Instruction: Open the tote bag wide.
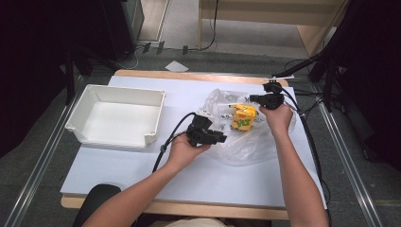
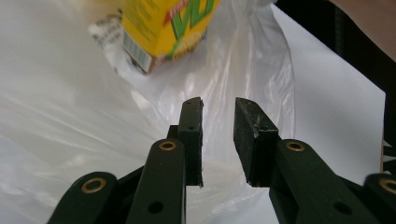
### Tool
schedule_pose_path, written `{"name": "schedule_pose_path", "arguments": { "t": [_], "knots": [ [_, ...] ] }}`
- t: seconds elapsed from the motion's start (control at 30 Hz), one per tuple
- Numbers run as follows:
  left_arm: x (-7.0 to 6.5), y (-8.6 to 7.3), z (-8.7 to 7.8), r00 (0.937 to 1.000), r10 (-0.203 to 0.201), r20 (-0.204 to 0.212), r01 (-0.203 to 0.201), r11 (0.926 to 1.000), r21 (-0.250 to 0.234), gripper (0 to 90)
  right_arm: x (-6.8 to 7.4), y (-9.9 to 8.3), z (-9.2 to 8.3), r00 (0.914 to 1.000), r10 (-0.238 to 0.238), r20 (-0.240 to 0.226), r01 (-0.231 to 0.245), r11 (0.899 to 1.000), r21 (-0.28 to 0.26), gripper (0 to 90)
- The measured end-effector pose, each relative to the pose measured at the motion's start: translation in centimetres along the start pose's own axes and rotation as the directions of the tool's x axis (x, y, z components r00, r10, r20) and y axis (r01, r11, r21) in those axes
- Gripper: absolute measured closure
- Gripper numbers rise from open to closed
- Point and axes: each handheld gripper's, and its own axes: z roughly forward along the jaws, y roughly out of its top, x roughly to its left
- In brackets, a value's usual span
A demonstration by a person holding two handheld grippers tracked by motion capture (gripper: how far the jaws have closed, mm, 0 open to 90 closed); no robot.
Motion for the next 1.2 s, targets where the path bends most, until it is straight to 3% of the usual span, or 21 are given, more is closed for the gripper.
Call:
{"name": "schedule_pose_path", "arguments": {
  "t": [0.13,0.33,0.47,0.7,0.87,1.0,1.13,1.2],
  "knots": [
    [0.0,1.3,-1.3,0.9999,0.016,-0.006,-0.016,0.9997,-0.018,74.5,0.6,0.1,-1.7,0.9998,-0.002,-0.019,0.002,1.000,-0.005,90.0],
    [0.5,3.6,-3.1,1.0000,0.009,-0.001,-0.009,0.9997,-0.021,81.3,1.1,0.1,-3.9,0.9992,-0.026,-0.030,0.026,1.000,-0.006,90.0],
    [0.8,5.5,-4.3,0.9999,0.013,0.003,-0.012,0.9987,-0.049,85.1,1.1,0.0,-5.7,0.9990,-0.034,-0.027,0.034,0.999,-0.007,90.0],
    [1.9,8.8,-5.7,0.9988,0.018,-0.045,-0.021,0.9970,-0.075,86.1,0.5,-0.1,-8.4,0.9986,-0.054,-0.002,0.054,0.998,-0.025,89.7],
    [3.1,10.3,-5.6,0.9965,0.017,-0.082,-0.024,0.9965,-0.081,86.1,-0.1,-0.5,-9.3,0.9976,-0.068,0.012,0.068,0.997,-0.032,88.6],
    [3.9,10.9,-4.9,0.9952,0.010,-0.098,-0.019,0.9950,-0.098,85.9,-0.8,-1.0,-9.5,0.9986,-0.050,0.017,0.050,0.998,-0.036,88.4],
    [5.0,10.4,-3.3,0.9917,-0.004,-0.128,-0.006,0.9968,-0.080,85.8,-1.5,-1.9,-9.5,0.9988,-0.044,0.019,0.045,0.998,-0.038,88.5],
    [5.8,9.8,-2.5,0.9928,-0.029,-0.116,0.020,0.9972,-0.073,85.7,-1.9,-2.5,-9.4,0.9993,-0.033,0.018,0.034,0.998,-0.047,88.4]
  ]
}}
